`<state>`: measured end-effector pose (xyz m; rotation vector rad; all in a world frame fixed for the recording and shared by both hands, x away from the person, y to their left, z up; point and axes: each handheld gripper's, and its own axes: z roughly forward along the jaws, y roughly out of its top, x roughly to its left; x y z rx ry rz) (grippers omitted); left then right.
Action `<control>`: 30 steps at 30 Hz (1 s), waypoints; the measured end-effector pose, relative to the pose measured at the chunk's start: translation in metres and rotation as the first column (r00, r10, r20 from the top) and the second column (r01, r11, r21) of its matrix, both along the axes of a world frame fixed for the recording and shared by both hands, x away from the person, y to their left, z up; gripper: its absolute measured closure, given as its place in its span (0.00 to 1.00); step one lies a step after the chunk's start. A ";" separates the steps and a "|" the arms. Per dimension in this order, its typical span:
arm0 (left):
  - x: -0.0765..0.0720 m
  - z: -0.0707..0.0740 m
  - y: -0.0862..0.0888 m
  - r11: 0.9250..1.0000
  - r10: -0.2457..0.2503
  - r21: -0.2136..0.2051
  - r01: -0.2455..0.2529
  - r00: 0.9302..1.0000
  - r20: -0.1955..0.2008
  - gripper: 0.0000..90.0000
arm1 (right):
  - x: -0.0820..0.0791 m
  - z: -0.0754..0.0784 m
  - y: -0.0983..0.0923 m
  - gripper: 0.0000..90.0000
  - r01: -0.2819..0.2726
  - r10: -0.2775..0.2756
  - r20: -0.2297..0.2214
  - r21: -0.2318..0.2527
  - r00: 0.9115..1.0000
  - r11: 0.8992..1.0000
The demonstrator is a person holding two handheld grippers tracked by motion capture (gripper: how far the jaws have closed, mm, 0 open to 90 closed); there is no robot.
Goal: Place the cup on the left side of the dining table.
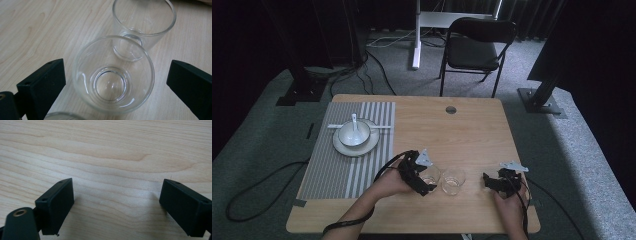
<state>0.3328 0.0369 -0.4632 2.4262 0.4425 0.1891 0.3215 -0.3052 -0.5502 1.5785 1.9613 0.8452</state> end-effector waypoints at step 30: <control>0.004 -0.010 -0.016 0.988 0.060 0.145 -0.056 0.998 -0.017 0.21 | 0.000 0.000 0.000 0.13 0.000 0.000 0.000 0.000 1.000 1.000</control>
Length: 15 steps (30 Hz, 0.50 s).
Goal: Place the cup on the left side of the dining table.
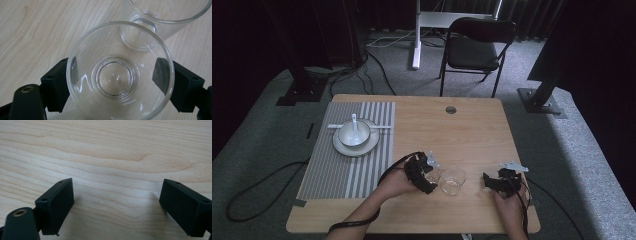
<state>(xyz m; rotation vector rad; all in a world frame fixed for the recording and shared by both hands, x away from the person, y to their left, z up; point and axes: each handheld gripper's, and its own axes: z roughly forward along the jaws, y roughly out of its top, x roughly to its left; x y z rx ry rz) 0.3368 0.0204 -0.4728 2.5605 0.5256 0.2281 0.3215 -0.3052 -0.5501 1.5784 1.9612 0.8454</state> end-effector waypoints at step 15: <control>-0.001 0.033 0.004 0.996 0.010 -0.083 -0.008 1.000 0.025 0.21 | 0.000 0.000 0.000 0.13 0.001 -0.001 0.000 0.001 1.000 1.000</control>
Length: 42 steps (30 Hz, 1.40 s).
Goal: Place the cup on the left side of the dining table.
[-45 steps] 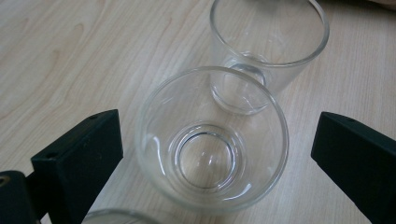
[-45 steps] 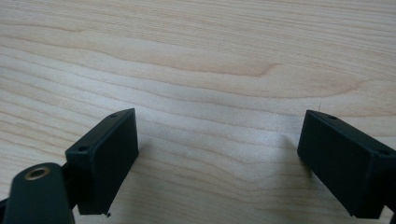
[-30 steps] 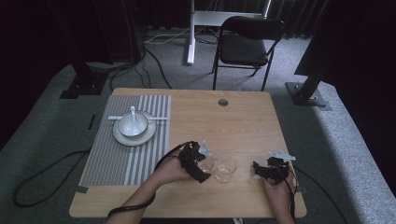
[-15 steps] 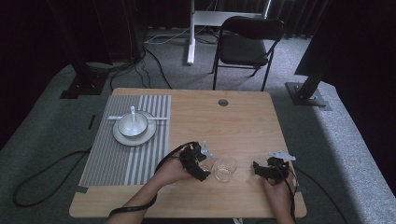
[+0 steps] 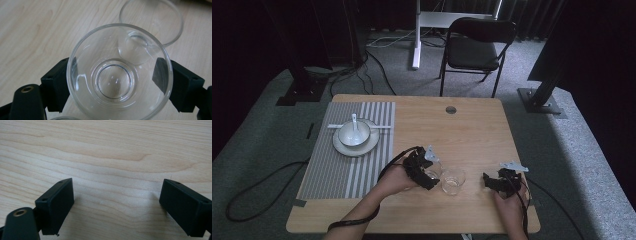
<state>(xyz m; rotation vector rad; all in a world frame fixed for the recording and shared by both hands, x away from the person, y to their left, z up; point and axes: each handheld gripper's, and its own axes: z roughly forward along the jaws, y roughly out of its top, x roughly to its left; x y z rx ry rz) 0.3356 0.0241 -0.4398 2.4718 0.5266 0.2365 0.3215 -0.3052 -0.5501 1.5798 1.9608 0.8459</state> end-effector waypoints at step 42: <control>0.002 0.053 0.133 0.960 0.278 -0.041 -0.276 0.957 0.082 0.21 | 0.000 0.000 0.000 0.13 0.003 -0.003 0.002 -0.001 1.000 1.000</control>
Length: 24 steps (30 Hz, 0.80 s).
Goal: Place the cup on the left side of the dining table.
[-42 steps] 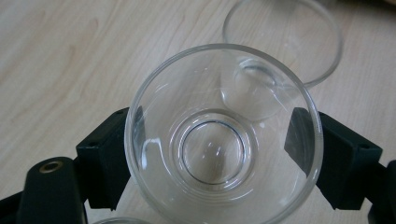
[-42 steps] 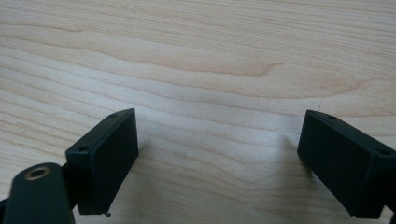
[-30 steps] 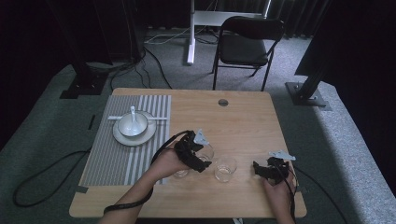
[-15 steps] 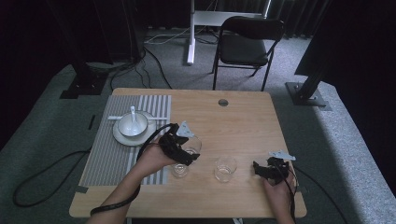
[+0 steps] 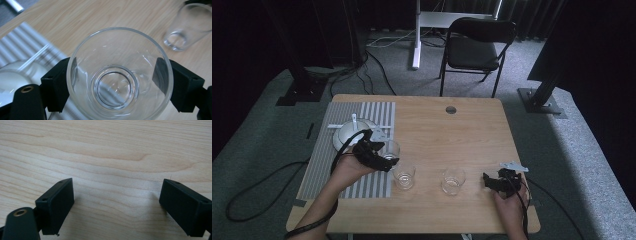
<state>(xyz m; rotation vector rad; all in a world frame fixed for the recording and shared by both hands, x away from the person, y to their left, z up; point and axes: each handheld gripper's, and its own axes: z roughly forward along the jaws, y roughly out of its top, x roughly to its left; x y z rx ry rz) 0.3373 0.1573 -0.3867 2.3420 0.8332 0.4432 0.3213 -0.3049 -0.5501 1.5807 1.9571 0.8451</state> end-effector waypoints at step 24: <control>0.018 -0.076 0.044 0.984 0.178 0.025 -0.177 0.980 -0.088 0.21 | 0.000 0.000 0.000 0.13 0.000 0.000 -0.001 0.000 1.000 1.000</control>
